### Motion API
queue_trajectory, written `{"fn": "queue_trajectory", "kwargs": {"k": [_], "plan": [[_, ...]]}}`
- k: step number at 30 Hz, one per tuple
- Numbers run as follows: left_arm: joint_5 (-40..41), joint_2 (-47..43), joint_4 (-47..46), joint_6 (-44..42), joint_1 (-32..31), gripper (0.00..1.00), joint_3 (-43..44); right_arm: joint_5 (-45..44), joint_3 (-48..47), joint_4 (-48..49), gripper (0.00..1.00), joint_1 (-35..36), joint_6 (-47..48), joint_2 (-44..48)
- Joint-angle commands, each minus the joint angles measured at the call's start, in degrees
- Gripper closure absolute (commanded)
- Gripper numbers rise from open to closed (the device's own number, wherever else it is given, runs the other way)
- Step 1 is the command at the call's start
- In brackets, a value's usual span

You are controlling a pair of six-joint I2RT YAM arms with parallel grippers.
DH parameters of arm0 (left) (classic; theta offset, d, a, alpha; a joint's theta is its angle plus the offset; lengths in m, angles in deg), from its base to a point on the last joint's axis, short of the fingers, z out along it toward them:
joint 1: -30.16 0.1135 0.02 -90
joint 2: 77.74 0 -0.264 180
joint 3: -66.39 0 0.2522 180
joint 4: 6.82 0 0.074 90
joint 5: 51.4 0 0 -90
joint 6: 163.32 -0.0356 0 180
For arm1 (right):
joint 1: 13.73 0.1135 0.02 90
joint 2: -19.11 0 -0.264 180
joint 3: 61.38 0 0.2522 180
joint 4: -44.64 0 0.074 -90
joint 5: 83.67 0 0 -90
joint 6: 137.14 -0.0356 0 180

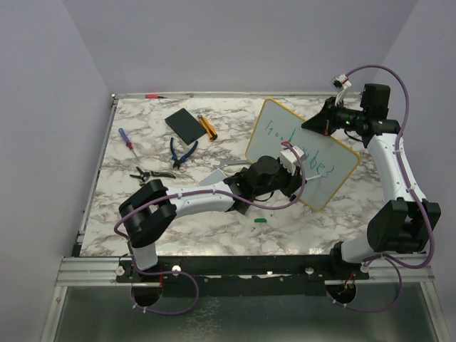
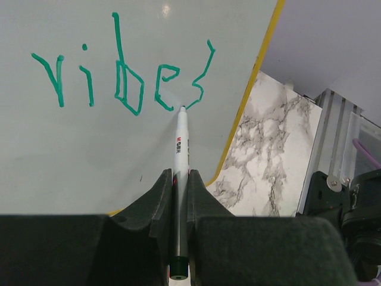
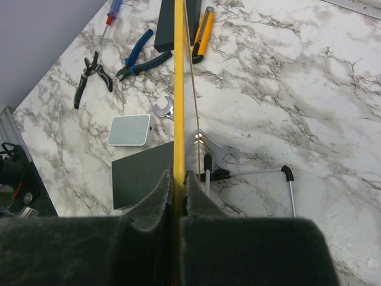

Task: Write a sentence on the whiteboard

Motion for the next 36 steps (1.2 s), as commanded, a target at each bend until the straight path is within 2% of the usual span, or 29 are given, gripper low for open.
{"fn": "queue_trajectory", "kwargs": {"k": [1, 10, 23, 36], "plan": [[-0.3, -2.2, 0.1, -0.9, 0.3, 1.0, -0.2, 1.9, 1.5, -5.2, 0.99, 0.7, 0.2, 1.0], [-5.9, -4.8, -0.4, -2.8, -1.4, 1.0, -1.4, 1.9, 1.5, -5.2, 0.99, 0.7, 0.2, 1.1], [-5.8, 1.0, -0.6, -3.1, -2.7, 1.0, 2.9, 2.0, 1.6, -5.1, 0.99, 0.7, 0.3, 0.9], [-2.3, 2.4, -1.1, -3.7, -2.7, 1.0, 3.8, 2.1, 1.7, -5.0, 0.99, 0.7, 0.3, 1.0]]}}
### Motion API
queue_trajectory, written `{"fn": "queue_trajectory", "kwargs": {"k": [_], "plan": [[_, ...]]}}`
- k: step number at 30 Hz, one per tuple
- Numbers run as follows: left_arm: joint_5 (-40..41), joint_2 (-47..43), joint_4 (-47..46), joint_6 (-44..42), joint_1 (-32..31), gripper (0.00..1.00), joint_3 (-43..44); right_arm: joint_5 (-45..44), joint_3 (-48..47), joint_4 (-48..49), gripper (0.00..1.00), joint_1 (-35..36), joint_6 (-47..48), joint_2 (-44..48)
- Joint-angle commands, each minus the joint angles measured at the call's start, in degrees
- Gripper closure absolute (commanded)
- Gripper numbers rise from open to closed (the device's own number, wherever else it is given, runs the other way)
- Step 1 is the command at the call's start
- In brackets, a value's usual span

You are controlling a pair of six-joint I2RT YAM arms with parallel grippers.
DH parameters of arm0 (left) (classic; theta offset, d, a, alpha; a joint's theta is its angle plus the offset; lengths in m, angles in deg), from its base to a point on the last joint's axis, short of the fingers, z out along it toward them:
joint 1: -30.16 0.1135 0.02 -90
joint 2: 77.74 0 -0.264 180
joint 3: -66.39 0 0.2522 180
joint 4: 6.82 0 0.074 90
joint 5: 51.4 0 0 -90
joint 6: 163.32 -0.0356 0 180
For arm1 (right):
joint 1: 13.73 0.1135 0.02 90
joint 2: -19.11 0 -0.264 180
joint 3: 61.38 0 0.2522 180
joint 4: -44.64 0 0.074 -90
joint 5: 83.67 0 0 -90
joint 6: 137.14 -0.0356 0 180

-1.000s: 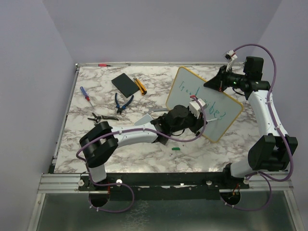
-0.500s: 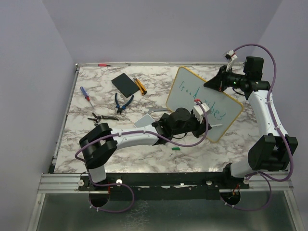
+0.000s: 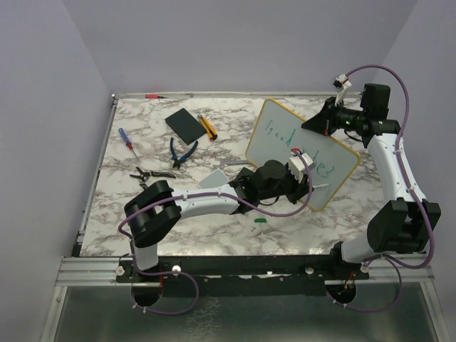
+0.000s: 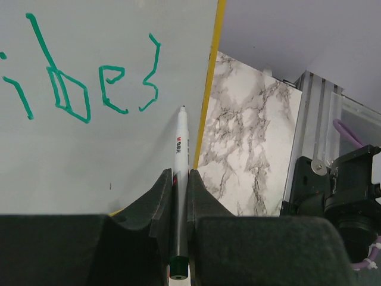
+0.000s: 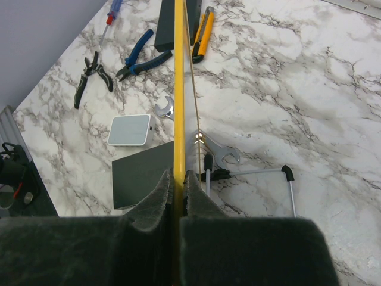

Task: Write a sentence on the whiteboard

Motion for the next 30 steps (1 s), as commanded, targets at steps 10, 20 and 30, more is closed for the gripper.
{"fn": "queue_trajectory", "kwargs": {"k": [10, 20, 30], "plan": [[2.1, 0.4, -1.4, -1.1, -0.3, 1.0, 2.0, 2.1, 1.7, -5.1, 0.99, 0.7, 0.2, 1.1], [1.1, -7.8, -0.5, -0.3, 1.2, 1.0, -5.6, 2.0, 1.8, -4.8, 0.99, 0.7, 0.1, 1.5], [0.5, -21.5, 9.1, 1.2, 6.3, 1.0, -12.9, 1.5, 1.9, -4.4, 0.99, 0.7, -0.4, 1.8]]}}
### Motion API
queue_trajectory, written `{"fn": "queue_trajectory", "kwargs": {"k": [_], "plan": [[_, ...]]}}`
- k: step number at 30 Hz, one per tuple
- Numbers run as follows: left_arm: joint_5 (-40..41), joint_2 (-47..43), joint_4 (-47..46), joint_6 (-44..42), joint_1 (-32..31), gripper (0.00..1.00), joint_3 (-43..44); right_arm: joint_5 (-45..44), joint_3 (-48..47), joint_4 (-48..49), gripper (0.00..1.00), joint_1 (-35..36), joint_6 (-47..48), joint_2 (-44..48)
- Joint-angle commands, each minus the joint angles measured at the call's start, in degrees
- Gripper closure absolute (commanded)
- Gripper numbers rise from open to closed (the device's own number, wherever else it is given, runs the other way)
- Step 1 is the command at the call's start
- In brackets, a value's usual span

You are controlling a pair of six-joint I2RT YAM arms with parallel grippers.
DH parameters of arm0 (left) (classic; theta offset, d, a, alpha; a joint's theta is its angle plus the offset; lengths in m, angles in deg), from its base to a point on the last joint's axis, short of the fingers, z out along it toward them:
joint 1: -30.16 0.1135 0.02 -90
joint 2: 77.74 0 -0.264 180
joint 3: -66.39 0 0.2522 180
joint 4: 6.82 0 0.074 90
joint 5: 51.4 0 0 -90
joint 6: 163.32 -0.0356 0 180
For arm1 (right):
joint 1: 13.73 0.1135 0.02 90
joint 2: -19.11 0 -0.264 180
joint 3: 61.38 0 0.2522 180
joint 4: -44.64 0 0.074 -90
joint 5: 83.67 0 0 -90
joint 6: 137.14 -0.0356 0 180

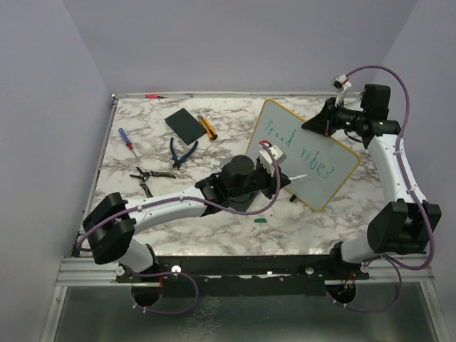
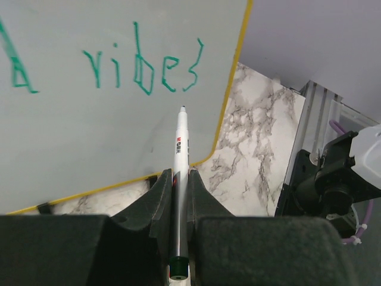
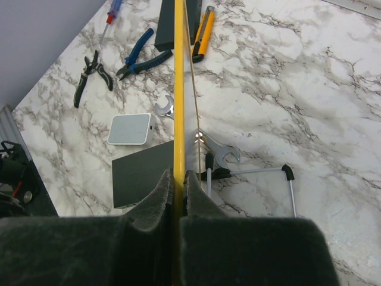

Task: Write a sentence on the whiteboard

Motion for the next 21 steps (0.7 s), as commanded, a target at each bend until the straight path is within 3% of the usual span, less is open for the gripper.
{"fn": "queue_trajectory", "kwargs": {"k": [1, 6, 11, 21], "plan": [[-0.9, -6.3, 6.3, 0.8, 3.5, 1.0, -2.5, 1.5, 1.8, -4.1, 0.99, 0.7, -0.5, 1.4], [-2.3, -11.3, 11.1, 0.4, 9.5, 1.0, -5.7, 1.4, 2.1, -3.4, 0.99, 0.7, -0.6, 1.8], [-0.7, -14.0, 8.7, 0.9, 13.8, 1.0, -10.5, 1.3, 2.4, -2.8, 0.99, 0.6, -0.8, 2.2], [-5.2, -7.7, -0.3, 2.0, 18.5, 1.0, -11.6, 1.0, 2.6, -2.6, 0.99, 0.7, -0.9, 1.9]]}}
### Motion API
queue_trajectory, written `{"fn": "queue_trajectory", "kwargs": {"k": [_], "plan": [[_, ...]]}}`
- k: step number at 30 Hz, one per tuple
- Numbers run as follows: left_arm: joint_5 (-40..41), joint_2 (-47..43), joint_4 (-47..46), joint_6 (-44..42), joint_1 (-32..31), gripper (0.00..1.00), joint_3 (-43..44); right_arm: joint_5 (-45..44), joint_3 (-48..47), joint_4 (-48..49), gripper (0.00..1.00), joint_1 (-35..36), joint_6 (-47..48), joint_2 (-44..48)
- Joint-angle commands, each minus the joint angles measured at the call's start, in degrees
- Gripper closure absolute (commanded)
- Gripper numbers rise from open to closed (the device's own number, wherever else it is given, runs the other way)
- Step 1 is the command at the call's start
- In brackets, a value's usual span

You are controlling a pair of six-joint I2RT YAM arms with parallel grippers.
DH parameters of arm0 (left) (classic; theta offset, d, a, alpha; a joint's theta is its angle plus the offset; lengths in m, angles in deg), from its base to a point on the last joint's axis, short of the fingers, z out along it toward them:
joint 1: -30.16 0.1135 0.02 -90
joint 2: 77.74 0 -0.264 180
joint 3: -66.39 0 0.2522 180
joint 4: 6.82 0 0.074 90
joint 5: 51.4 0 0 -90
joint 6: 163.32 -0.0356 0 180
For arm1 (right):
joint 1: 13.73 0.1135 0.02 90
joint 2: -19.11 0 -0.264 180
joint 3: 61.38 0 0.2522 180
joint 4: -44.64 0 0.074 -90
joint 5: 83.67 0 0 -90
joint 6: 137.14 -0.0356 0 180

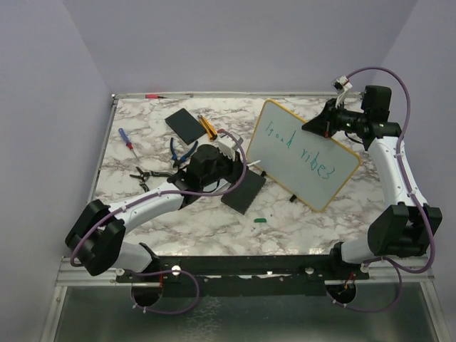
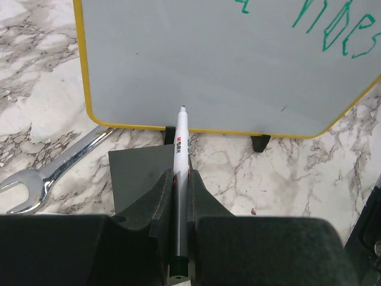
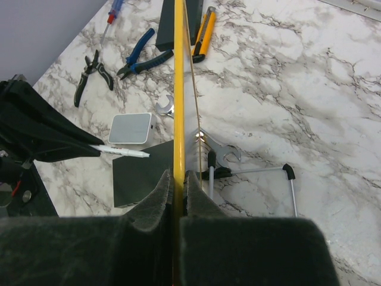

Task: Write a sentence on the whiteboard

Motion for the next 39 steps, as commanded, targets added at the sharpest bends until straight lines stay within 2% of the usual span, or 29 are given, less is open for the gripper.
{"fn": "queue_trajectory", "kwargs": {"k": [1, 13, 39], "plan": [[-3.6, 2.7, -5.8, 0.5, 1.1, 1.0, 0.9, 1.1, 1.5, -2.9, 0.99, 0.7, -0.8, 0.5], [-8.5, 9.6, -9.0, -1.7, 1.9, 1.0, 4.8, 1.1, 1.4, -2.6, 0.99, 0.7, -0.9, -0.1], [-8.3, 16.1, -13.9, -0.9, 4.2, 1.0, 6.4, 0.8, 1.2, -2.6, 0.99, 0.7, -0.8, -0.9]]}}
